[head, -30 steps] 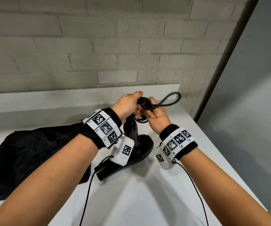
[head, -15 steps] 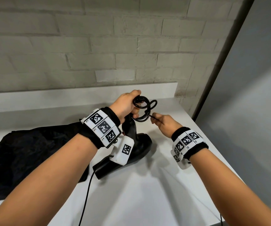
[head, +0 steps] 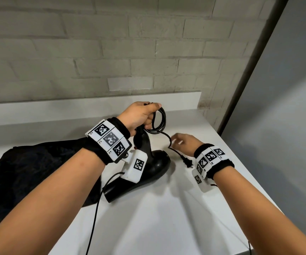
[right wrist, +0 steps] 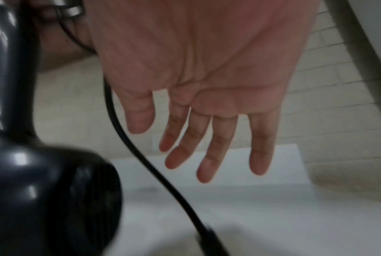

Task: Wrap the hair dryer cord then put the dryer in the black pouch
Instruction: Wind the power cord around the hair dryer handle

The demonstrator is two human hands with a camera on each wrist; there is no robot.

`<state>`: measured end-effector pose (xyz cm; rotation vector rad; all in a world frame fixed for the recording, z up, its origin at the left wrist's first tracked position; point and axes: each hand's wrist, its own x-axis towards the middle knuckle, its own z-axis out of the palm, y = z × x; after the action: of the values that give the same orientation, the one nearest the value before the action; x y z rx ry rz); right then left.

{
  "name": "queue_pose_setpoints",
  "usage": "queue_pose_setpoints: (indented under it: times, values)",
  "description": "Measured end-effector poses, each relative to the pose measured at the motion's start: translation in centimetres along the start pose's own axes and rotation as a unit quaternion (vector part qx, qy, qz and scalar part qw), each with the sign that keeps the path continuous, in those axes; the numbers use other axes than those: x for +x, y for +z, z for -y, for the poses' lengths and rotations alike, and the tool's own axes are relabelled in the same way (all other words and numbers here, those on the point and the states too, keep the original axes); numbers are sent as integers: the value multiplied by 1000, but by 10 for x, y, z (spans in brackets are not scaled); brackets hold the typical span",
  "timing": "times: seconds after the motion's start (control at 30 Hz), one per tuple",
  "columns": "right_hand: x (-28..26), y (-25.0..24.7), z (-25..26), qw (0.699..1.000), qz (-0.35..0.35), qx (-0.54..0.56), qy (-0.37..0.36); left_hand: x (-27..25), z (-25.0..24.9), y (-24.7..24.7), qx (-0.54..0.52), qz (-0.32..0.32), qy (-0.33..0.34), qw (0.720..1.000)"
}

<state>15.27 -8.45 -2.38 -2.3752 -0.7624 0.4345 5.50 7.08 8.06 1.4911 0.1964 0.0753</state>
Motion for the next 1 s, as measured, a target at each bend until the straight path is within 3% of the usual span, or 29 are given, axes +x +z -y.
queue_pose_setpoints:
  times: [0.13, 0.23, 0.3, 0.4, 0.5, 0.7, 0.83, 1.0]
  values:
    - [-2, -4, 36, 981, 9, 138, -137, 1, 1, -2, -1, 0, 11, 1000]
    - [-5, -7, 48, 959, 64, 233, -146, 3, 2, -5, -8, -8, 20, 1000]
    - [-5, -6, 51, 958, 74, 241, -134, 4, 2, -8, -11, -4, 20, 1000]
    - [-4, -6, 53, 974, -6, 203, -100, 3, 3, -6, -2, 19, 12, 1000]
    - [0, -15, 55, 969, -97, 215, -76, 1, 3, 0, 18, 42, -10, 999]
    - [10, -33, 70, 958, -209, 178, -78, -1, 1, 4, 27, 48, -32, 998]
    - [5, -50, 90, 934, -290, 169, -125, 0, -1, 4, 37, 31, -25, 999]
    - [-13, -40, 108, 915, -310, 156, -205, 0, -2, 4, 69, 31, -27, 997]
